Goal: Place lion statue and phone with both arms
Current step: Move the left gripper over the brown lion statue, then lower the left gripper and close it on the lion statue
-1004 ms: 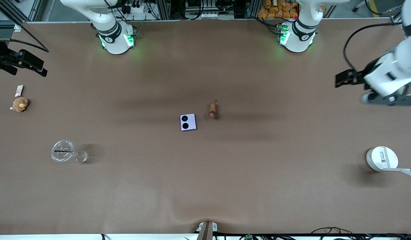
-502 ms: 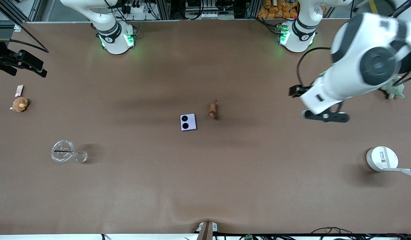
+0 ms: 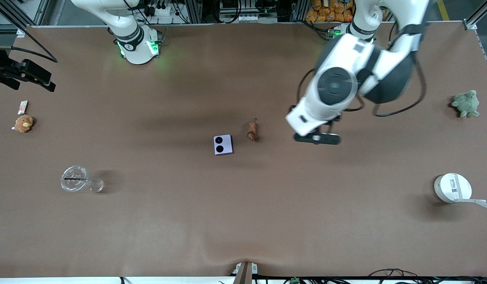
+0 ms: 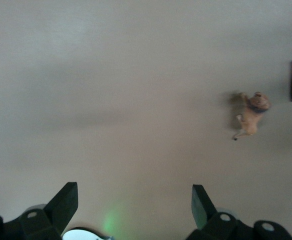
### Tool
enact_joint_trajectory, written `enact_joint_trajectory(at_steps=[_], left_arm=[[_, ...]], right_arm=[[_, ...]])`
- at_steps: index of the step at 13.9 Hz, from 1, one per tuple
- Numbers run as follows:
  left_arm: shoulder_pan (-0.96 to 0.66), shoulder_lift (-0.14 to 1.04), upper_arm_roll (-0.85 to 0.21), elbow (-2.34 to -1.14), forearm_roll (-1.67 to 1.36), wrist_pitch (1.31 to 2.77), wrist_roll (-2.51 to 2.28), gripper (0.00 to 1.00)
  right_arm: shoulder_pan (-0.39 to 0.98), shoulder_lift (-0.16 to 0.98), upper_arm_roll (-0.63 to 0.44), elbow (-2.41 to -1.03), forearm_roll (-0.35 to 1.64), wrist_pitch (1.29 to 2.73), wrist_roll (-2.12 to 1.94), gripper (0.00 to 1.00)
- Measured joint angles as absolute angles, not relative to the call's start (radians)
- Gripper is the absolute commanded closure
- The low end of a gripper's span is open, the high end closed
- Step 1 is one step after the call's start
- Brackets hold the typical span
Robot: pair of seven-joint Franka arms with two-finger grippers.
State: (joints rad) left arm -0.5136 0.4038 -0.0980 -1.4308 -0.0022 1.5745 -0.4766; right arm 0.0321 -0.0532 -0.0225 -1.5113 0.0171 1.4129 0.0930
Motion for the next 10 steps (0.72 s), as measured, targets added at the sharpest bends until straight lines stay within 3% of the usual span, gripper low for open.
enact_joint_trajectory(at_steps=[5, 10], left_arm=[[-0.705, 0.517, -0.094, -1.427, 0.045, 1.771, -0.706, 0.00], [-0.770, 0.661, -0.091, -1.426, 0.065, 1.913, -0.825, 0.00]], right_arm=[[0.032, -0.047, -0.023, -1.512, 0.017, 1.413, 0.093, 0.00], [0.032, -0.043, -0.023, -1.513, 0.017, 1.413, 0.093, 0.00]])
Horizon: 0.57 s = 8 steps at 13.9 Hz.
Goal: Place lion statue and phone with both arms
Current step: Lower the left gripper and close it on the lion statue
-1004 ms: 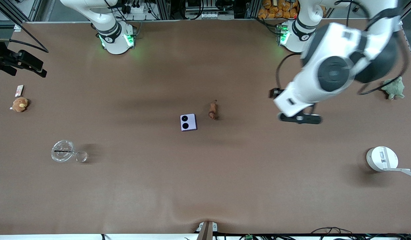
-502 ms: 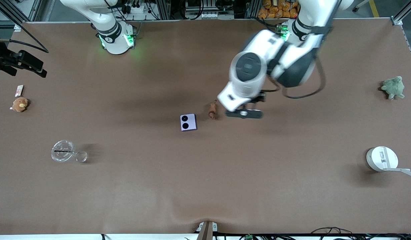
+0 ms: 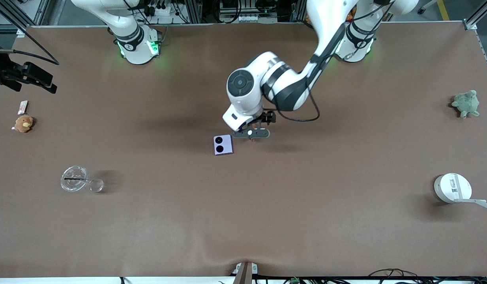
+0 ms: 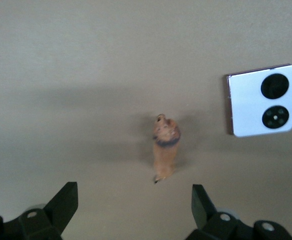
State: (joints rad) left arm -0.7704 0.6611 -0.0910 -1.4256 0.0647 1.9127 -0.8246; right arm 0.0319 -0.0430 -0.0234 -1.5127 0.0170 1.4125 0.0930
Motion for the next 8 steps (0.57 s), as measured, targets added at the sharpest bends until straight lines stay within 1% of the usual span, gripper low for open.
enact_joint_trajectory(at_steps=[3, 6, 8], left_arm=[[-0.804, 0.723, -0.091, -1.424, 0.117, 1.967, -0.872, 0.00], [-0.801, 0.743, -0.088, -1.426, 0.117, 2.024, -0.873, 0.00], [-0.790, 0.748, -0.087, -1.435, 0.118, 2.045, -0.872, 0.00]], right_arm=[[0.030, -0.030, -0.025, -1.515, 0.013, 1.413, 0.093, 0.00], [0.030, -0.010, -0.025, -1.515, 0.013, 1.420, 0.093, 0.00], [0.033, 0.025, -0.022, -1.515, 0.012, 1.432, 0.092, 0.00]])
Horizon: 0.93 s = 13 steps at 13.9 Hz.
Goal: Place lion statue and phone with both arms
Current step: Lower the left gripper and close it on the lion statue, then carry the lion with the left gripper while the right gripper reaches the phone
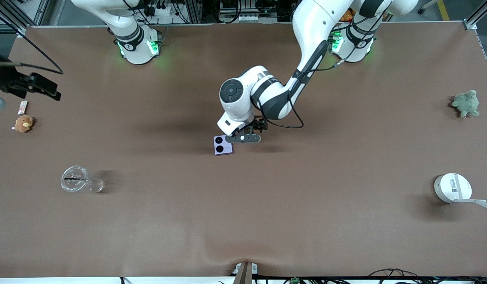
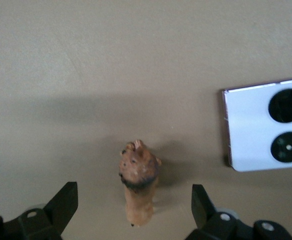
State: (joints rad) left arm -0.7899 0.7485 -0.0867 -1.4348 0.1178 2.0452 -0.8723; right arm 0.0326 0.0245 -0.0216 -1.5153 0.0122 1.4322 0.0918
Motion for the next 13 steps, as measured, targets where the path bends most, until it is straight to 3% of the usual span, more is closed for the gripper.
enact_joint_trajectory(at_steps=[9, 10, 11, 12, 13], left_arm=[[-0.772, 0.751, -0.091, -1.549, 0.117, 2.169, -0.864, 0.00], [-0.772, 0.751, -0.091, -1.549, 0.116, 2.169, -0.864, 0.31], [-0.772, 0.751, -0.092, -1.550, 0.116, 2.169, -0.864, 0.70], [-0.772, 0.751, -0.092, -1.550, 0.116, 2.169, -0.864, 1.00], [-0.772, 0.751, -0.094, -1.551, 0.116, 2.169, -0.864, 1.00]], right_arm=[[0.036, 0.073, -0.020, -1.503, 0.002, 1.444, 0.091, 0.00], [0.037, 0.084, -0.020, -1.503, 0.001, 1.444, 0.091, 0.00], [0.037, 0.096, -0.020, -1.503, -0.002, 1.444, 0.091, 0.00], [0.037, 0.105, -0.020, -1.503, -0.003, 1.445, 0.091, 0.00], [0.038, 0.112, -0.020, -1.503, -0.003, 1.445, 0.091, 0.00]])
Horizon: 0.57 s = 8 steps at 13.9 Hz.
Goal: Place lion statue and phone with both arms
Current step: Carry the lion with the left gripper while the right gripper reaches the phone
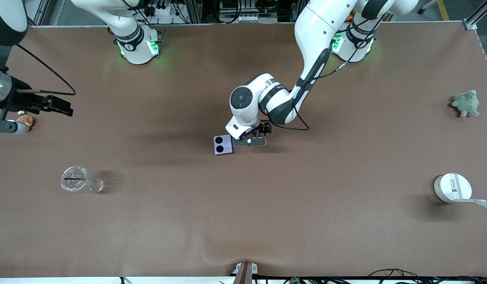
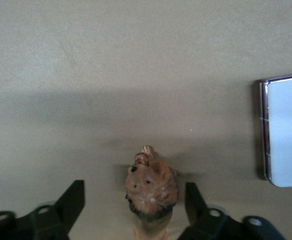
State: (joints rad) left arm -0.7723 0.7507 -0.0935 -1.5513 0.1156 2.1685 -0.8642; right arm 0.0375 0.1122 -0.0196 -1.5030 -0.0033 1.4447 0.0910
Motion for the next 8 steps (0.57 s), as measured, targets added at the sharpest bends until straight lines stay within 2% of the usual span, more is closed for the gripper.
enact_joint_trajectory(at_steps=[8], left_arm=[[-0.752, 0.742, -0.097, -1.545, 0.078, 2.172, -0.870, 1.00]], right_arm=[[0.053, 0.125, -0.018, -1.503, -0.003, 1.443, 0.091, 0.00]])
